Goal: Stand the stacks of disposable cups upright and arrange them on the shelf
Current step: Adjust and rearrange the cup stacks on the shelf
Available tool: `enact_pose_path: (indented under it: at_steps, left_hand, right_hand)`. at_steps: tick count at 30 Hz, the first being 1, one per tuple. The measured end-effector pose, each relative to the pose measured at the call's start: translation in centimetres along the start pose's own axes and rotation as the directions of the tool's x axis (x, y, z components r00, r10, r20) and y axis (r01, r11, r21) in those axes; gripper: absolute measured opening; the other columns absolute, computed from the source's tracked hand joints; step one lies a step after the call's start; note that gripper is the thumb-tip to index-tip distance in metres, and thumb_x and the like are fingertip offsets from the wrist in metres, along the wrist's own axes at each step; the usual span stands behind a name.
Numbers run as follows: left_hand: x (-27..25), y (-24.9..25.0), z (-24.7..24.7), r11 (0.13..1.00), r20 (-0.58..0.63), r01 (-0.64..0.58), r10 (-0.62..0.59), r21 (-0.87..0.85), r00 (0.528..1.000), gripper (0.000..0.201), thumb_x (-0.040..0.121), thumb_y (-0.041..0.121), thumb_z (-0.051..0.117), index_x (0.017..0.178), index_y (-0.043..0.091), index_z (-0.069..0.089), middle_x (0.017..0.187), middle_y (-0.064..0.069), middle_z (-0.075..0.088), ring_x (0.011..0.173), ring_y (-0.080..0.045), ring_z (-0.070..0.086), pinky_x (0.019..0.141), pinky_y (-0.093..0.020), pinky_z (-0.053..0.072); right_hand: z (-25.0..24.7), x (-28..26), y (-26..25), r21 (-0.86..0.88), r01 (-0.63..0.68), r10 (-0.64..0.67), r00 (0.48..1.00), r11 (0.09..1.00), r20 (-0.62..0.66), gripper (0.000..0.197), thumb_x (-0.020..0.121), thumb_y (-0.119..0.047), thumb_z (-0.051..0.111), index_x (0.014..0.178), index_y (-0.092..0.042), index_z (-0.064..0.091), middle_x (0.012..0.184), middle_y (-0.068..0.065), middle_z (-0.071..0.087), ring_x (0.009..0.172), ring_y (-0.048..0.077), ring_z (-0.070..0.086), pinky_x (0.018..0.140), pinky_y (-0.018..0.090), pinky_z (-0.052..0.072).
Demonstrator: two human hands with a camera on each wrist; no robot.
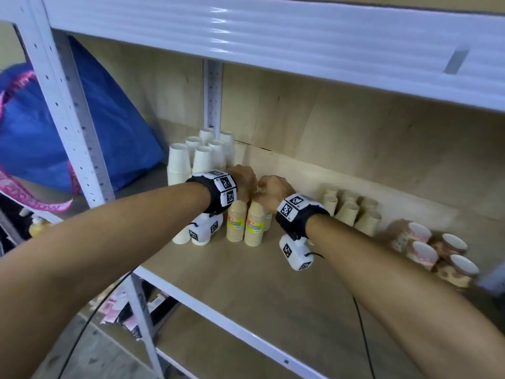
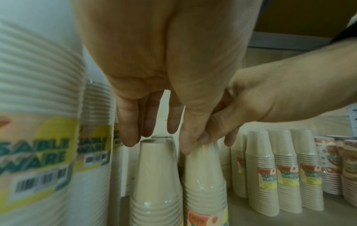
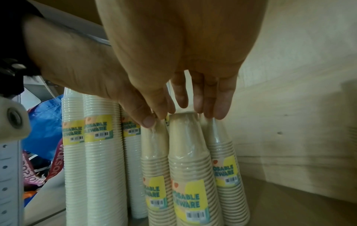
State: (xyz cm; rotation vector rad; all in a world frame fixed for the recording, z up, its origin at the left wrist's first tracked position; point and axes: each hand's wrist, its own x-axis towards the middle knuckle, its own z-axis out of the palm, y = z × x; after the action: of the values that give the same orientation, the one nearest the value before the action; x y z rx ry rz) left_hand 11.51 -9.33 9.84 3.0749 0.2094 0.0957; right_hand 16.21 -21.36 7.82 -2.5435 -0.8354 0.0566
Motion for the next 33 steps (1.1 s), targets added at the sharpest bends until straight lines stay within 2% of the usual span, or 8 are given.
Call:
enact_pose_path:
  at_steps: [2, 7, 12, 17, 22, 26, 29, 33]
  left_hand:
    - [-0.2, 0.3, 0.4, 1.000, 0.025, 0.008, -0.009, 0.022, 1.000, 0.033, 0.096, 0.015, 0.058, 0.127, 0.007, 0.061, 0.128, -0.010, 0.061, 0.118, -0.026, 0.059, 0.079, -0.025, 0.039]
    - [-0.5, 0.6, 1.0, 1.000, 0.029, 0.019, -0.019, 0.002, 0.999, 0.030, 0.098, 0.011, 0.053, 0.127, 0.008, 0.061, 0.128, -0.010, 0.061, 0.117, -0.028, 0.059, 0.090, -0.032, 0.048]
    - [-0.5, 0.5, 1.4, 0.999, -0.031, 0.041, -0.041, 0.013, 0.999, 0.029, 0.099, 0.008, 0.050, 0.126, 0.007, 0.063, 0.128, -0.009, 0.061, 0.117, -0.027, 0.058, 0.089, -0.032, 0.048]
    - [-0.5, -0.5, 1.1, 0.995, 0.038, 0.044, -0.041, -0.084, 0.998, 0.033, 0.092, 0.018, 0.063, 0.123, 0.009, 0.064, 0.126, -0.010, 0.062, 0.115, -0.026, 0.059, 0.090, -0.030, 0.046]
    - [-0.7, -0.4, 0.8, 0.992, 0.024, 0.034, -0.031, -0.123, 0.999, 0.037, 0.091, 0.019, 0.065, 0.127, 0.011, 0.060, 0.129, -0.008, 0.059, 0.118, -0.023, 0.057, 0.079, -0.024, 0.040]
    - [-0.5, 0.9, 0.3, 0.994, 0.062, -0.007, 0.014, -0.110, 0.998, 0.036, 0.087, 0.017, 0.069, 0.121, 0.005, 0.064, 0.122, -0.012, 0.063, 0.110, -0.026, 0.062, 0.085, -0.031, 0.050]
    - [-0.2, 2.3, -0.1, 0.992, 0.085, -0.028, 0.039, -0.126, 0.996, 0.034, 0.083, 0.013, 0.073, 0.113, -0.001, 0.067, 0.116, -0.015, 0.067, 0.098, -0.026, 0.066, 0.077, -0.031, 0.053]
    - [0.4, 4.2, -0.3, 0.988, 0.076, -0.072, 0.083, -0.140, 0.994, 0.030, 0.083, 0.012, 0.074, 0.110, -0.001, 0.070, 0.100, -0.012, 0.064, 0.062, -0.016, 0.054, 0.049, -0.016, 0.045]
  right_hand:
    - [0.4, 0.0, -0.2, 0.001, 0.018, -0.018, 1.000, 1.000, 0.022, 0.012, 0.086, -0.039, 0.060, 0.088, -0.028, 0.065, 0.102, 0.006, 0.069, 0.092, 0.028, 0.065, 0.075, 0.032, 0.052]
    - [1.3, -0.2, -0.2, 0.022, 0.031, -0.032, 0.999, 0.999, 0.044, 0.020, 0.086, -0.035, 0.060, 0.100, -0.027, 0.072, 0.103, 0.007, 0.071, 0.093, 0.030, 0.065, 0.080, 0.036, 0.054]
    - [1.4, -0.2, -0.1, 0.024, 0.029, -0.029, 0.999, 0.999, 0.030, 0.019, 0.087, -0.031, 0.062, 0.097, -0.018, 0.071, 0.099, 0.009, 0.070, 0.093, 0.030, 0.064, 0.070, 0.029, 0.045]
    - [0.9, -0.5, -0.1, 0.010, -0.005, 0.004, 0.999, 1.000, 0.033, 0.022, 0.086, -0.023, 0.066, 0.105, -0.012, 0.070, 0.108, 0.012, 0.068, 0.100, 0.032, 0.063, 0.078, 0.032, 0.050]
    - [0.8, -0.7, 0.4, -0.013, -0.066, 0.066, 0.997, 0.998, 0.030, 0.023, 0.080, -0.024, 0.071, 0.101, -0.014, 0.068, 0.100, 0.007, 0.066, 0.089, 0.027, 0.061, 0.069, 0.027, 0.043]
    - [-0.2, -1.7, 1.0, -0.029, -0.066, 0.067, 0.998, 0.997, 0.017, 0.022, 0.081, -0.021, 0.070, 0.101, -0.014, 0.067, 0.103, 0.009, 0.068, 0.095, 0.030, 0.063, 0.073, 0.029, 0.047]
    - [-1.1, -2.5, 1.8, -0.048, -0.068, 0.068, 0.998, 0.997, 0.008, 0.021, 0.082, -0.021, 0.068, 0.102, -0.013, 0.068, 0.105, 0.011, 0.069, 0.098, 0.031, 0.064, 0.075, 0.029, 0.048]
    - [-2.3, -3.4, 3.4, -0.072, -0.142, 0.141, 0.990, 0.987, -0.020, 0.030, 0.081, -0.025, 0.071, 0.108, -0.013, 0.067, 0.109, 0.011, 0.067, 0.098, 0.029, 0.064, 0.073, 0.027, 0.046]
